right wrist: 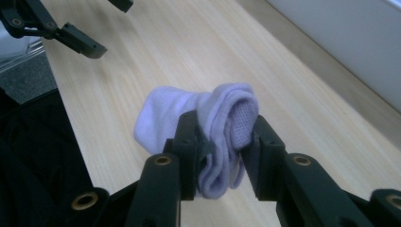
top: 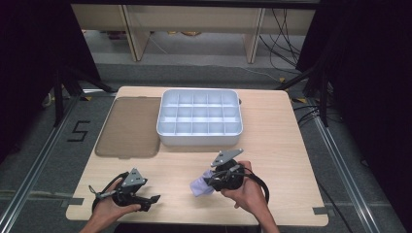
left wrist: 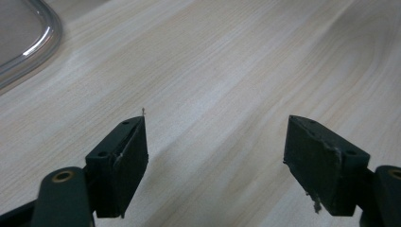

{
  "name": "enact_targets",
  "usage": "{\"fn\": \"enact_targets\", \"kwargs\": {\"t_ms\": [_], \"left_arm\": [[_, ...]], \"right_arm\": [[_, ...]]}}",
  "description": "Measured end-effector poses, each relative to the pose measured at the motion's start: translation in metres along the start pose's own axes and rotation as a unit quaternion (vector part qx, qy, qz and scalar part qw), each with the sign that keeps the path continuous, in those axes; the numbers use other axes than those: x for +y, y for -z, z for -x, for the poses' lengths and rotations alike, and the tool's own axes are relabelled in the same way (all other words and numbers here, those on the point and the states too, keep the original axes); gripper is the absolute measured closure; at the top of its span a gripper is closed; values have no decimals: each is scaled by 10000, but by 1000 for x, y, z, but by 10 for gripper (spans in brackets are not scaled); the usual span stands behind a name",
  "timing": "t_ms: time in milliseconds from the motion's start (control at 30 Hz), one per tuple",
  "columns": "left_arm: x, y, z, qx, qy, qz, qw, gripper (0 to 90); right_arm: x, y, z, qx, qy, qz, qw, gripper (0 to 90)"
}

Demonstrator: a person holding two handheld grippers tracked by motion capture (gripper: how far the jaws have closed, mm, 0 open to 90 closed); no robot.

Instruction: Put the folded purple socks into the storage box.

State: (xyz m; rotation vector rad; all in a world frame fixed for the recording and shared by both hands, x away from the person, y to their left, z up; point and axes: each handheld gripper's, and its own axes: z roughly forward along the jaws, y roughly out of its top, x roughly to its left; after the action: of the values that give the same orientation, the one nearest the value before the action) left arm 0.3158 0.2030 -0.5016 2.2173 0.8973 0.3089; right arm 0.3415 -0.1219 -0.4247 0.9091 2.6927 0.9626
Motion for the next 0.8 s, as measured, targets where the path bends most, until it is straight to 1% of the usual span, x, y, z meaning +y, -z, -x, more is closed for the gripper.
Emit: {"fn": "enact_targets", "kwargs": {"t_ms": [33,67,100,133,167,200,233,267,300,333,400,433,467,500,533,567,600,700,733,767,800], "left_arm": [[0,0,1,-26,19,26,10000,218],[0,1,0,-53,-65,-23,10000,218],[0,0,0,-52,-58,-2,10000,218],[0,0,0,-53,-67,-5,10000,218],[0,-1,1,-60,38,-3,10000,218],[0,-1,1,-15,4,-15,10000,217],[0,-1,2,-42,24,8,10000,217],[0,0,0,-63,-92,-25,9999,217],[0,-1,1,-57,-45,5,10000,217],[0,-1,1,-55,-40,12,10000,216],[0,-1,1,-32,-72,-21,10000,217],[0,-1,1,-30,-62,-9,10000,217],[0,-1,1,-40,-63,-11,10000,216],[0,-1,1,-38,-63,-15,10000,217],[0,-1,1,-40,-62,-18,10000,217],[0,-1,2,-51,-41,-6,10000,216],[0,-1,1,-95,-107,-28,9999,217],[0,-1,2,-66,-40,2,10000,217],[0,-1,2,-91,-88,-16,9999,217],[0,-1,2,-90,-84,-7,9999,217],[0,-1,2,-92,-89,-11,9999,217]], "right_arm": [[1,0,2,53,57,65,9999,694],[2,2,3,-16,-30,13,10000,694],[3,3,4,17,46,38,10000,694],[4,3,5,-60,15,65,10000,694],[5,5,6,-9,30,61,10000,694],[8,7,8,-75,24,41,10000,694],[9,8,10,-133,50,80,9999,694],[12,11,13,-103,68,64,9999,694],[12,11,13,-103,68,64,9999,694],[14,14,15,-150,65,8,9999,694],[18,17,18,-173,39,-2,9998,694],[20,18,20,-249,73,1,9997,694],[21,19,22,-229,40,-20,9997,694],[23,19,24,-280,97,41,9996,694],[24,21,26,-303,72,-20,9995,694],[26,21,28,-333,99,21,9994,694],[28,23,31,-292,170,-13,9994,694],[33,27,36,-390,112,-17,9992,694],[34,27,37,-476,149,44,9987,694],[35,31,39,-449,47,-71,9990,694],[37,32,40,-504,31,-79,9987,694]]}}
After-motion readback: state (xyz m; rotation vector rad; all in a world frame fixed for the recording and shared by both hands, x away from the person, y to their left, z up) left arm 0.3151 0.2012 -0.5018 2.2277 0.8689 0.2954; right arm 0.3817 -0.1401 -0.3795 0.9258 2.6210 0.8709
